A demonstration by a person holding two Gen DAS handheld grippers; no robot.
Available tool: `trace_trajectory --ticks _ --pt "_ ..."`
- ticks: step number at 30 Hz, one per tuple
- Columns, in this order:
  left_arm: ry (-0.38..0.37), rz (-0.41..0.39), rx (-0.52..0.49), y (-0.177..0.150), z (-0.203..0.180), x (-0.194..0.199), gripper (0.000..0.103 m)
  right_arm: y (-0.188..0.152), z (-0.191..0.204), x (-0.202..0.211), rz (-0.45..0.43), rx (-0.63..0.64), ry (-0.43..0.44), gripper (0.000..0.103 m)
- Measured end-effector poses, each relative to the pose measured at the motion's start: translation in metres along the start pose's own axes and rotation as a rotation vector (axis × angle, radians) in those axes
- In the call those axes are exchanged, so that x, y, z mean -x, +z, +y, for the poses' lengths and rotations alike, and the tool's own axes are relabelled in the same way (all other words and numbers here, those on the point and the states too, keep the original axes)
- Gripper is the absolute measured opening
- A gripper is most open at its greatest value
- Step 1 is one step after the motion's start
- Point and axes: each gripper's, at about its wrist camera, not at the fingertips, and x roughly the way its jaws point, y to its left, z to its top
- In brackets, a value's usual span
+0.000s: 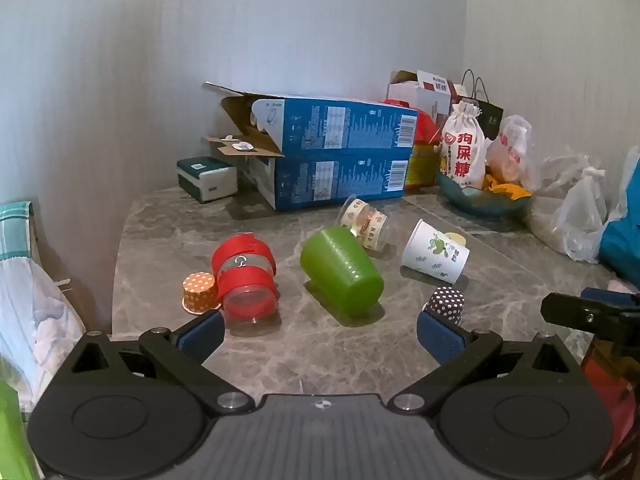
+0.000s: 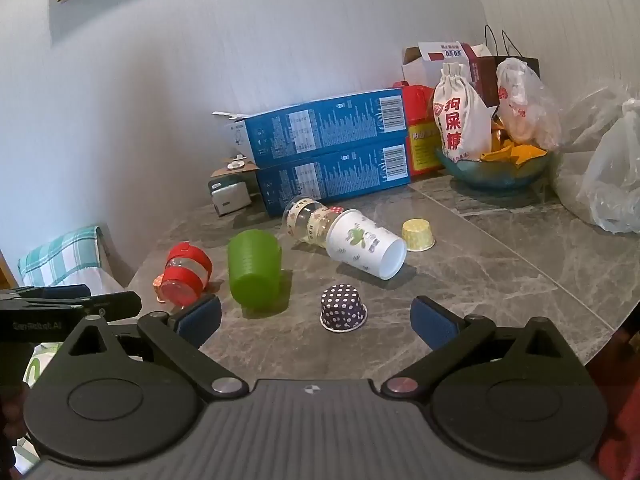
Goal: Flip cup upright
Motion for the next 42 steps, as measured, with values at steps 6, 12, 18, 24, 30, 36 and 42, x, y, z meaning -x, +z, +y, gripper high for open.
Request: trace_trajectory --ticks 6,12,18,24,30,36,42 --pt "0.0 0.002 0.017 -0.002 0.003 0.013 0.103 0.001 0.001 0.002 0.007 -0.005 0.001 0.102" --pt "0.0 0.02 0.006 -0.002 0.003 0.006 0.103 0.001 0.002 0.008 -0.003 -0.001 0.002 0.102" --pt "-0.003 0.019 -0.011 -0.003 0.001 0.004 0.103 0.001 0.004 0.005 -0.005 0.005 0.003 0.102" --pt "-0.011 0.017 -0.015 -0.002 -0.003 0.006 0.103 0.001 0.005 0.006 -0.006 0.005 0.006 0.102" --pt "-0.014 0.02 -0.014 -0.002 -0.002 0.006 0.103 0.0 0.007 0.006 -0.012 0.008 0.004 0.102" --pt "-0.012 0.018 -0.014 -0.003 -0.002 0.006 0.103 0.001 0.008 0.007 -0.01 0.009 0.004 0.102" --pt "-0.013 0.018 -0.014 -0.003 -0.002 0.006 0.103 0.0 0.007 0.007 -0.009 0.012 0.003 0.102"
